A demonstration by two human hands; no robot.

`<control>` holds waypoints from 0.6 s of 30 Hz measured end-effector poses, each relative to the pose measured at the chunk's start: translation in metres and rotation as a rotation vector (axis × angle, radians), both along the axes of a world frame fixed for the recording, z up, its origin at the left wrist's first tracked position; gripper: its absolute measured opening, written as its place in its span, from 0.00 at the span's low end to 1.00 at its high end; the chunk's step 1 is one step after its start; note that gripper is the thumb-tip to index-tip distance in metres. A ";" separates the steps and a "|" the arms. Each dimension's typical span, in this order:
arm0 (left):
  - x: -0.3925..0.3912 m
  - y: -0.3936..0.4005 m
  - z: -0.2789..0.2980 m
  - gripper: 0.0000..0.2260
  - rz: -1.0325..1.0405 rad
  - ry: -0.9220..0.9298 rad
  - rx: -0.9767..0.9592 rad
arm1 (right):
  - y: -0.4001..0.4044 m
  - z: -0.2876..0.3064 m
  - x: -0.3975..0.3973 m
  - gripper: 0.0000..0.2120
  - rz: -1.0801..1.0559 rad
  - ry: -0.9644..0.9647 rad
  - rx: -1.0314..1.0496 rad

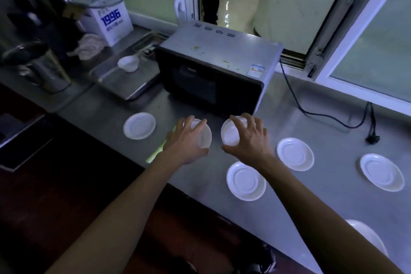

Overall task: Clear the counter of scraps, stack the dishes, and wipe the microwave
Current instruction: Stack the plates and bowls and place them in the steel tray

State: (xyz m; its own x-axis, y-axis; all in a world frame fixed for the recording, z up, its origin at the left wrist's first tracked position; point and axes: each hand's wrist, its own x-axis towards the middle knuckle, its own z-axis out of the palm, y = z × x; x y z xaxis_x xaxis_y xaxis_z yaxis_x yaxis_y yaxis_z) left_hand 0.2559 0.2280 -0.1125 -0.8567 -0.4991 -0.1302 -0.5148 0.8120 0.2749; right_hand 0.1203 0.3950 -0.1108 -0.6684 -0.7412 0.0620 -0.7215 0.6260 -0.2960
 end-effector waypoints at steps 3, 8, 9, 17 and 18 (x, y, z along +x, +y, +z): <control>0.051 -0.034 0.005 0.42 0.044 0.002 0.009 | -0.041 0.003 0.038 0.45 0.052 0.011 -0.037; 0.129 -0.085 0.006 0.42 0.155 -0.013 -0.020 | -0.107 0.007 0.095 0.45 0.184 0.005 -0.047; 0.142 -0.094 0.006 0.42 0.181 -0.023 -0.026 | -0.120 0.007 0.104 0.45 0.210 0.004 -0.042; 0.213 -0.151 -0.006 0.39 0.382 -0.037 -0.001 | -0.216 -0.006 0.154 0.45 0.379 0.002 0.019; 0.219 -0.159 -0.009 0.38 0.396 -0.042 0.002 | -0.229 -0.010 0.158 0.46 0.395 0.001 0.026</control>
